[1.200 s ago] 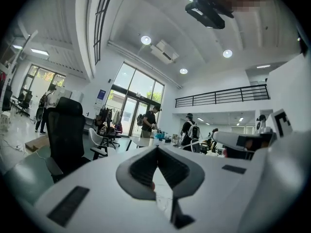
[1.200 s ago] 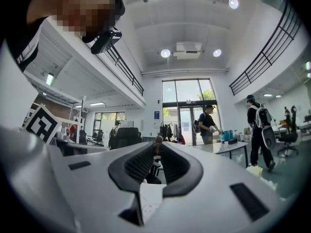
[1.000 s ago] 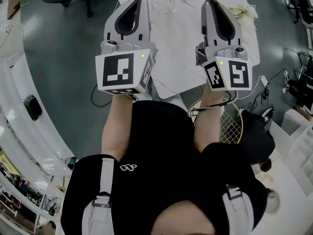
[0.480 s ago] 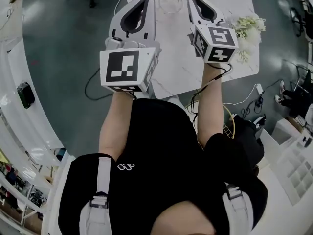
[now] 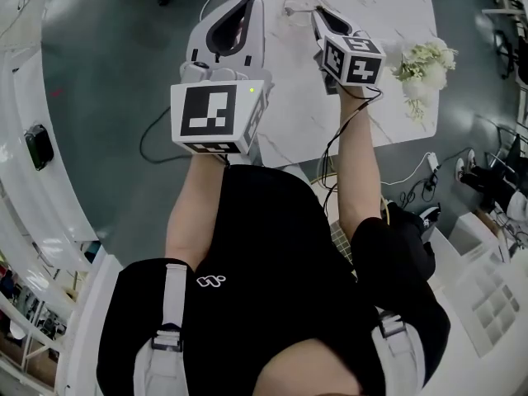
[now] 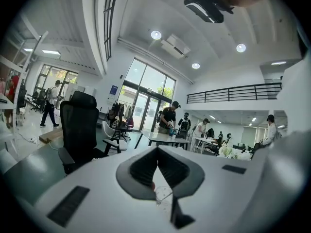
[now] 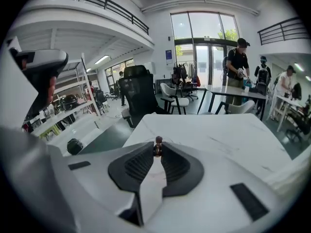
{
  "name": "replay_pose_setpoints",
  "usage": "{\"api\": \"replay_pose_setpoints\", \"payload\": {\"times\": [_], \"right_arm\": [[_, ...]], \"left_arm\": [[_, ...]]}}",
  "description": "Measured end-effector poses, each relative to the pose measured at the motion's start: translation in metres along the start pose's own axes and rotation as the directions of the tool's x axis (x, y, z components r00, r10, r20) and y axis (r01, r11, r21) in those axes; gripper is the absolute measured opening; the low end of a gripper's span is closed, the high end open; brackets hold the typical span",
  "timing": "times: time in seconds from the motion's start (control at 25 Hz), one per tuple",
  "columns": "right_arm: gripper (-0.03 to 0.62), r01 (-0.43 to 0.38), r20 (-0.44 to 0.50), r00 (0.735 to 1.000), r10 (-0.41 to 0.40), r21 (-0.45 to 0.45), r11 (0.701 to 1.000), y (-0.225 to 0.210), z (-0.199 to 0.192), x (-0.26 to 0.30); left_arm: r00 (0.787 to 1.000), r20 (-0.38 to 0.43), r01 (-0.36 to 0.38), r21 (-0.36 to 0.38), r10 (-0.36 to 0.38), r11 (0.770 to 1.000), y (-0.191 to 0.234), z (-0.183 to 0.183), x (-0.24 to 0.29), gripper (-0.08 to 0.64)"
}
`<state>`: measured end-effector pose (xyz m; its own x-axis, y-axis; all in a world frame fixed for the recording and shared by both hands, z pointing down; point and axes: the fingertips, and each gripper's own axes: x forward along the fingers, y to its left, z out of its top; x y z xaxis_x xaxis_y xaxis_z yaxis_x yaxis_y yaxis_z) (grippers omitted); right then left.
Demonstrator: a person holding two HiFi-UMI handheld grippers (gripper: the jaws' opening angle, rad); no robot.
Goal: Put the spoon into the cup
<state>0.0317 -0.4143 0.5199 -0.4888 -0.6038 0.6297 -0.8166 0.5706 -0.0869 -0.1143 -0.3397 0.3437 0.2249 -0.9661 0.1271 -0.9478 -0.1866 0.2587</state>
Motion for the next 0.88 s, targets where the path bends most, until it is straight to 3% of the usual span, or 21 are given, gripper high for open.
{"api": "replay_pose_setpoints", "payload": {"times": [0.2,0.36,0.48,0.68,0.88], "right_arm": [[0.057,-0.006,-0.029,1.000,0.007,0.037,0.999,-0.003,-0.008,0.012],[0.064,0.037,-0.019,0.999,-0.036,0.056,0.998,-0.009,-0.010,0.017],[0.149,0.073,-0.028,0.997,-0.071,0.074,0.995,-0.014,-0.015,0.020],[0.237,0.097,-0.058,0.994,-0.092,0.084,0.992,-0.021,-0.025,0.026],[0.258,0.111,-0.052,0.993,-0.105,0.143,0.983,-0.030,-0.033,0.027]], "left_arm": [[1.000,0.001,-0.004,-0.004,0.004,1.000,0.002,0.001,-0.001,0.017],[1.000,0.005,-0.007,-0.003,0.007,1.000,0.005,0.003,-0.004,0.016],[1.000,0.010,-0.009,-0.004,0.009,1.000,0.007,0.006,-0.008,0.016],[1.000,0.013,-0.003,-0.002,0.003,1.000,0.005,0.007,-0.008,0.017],[1.000,0.013,0.004,0.000,-0.004,1.000,-0.001,0.007,-0.006,0.016]]}}
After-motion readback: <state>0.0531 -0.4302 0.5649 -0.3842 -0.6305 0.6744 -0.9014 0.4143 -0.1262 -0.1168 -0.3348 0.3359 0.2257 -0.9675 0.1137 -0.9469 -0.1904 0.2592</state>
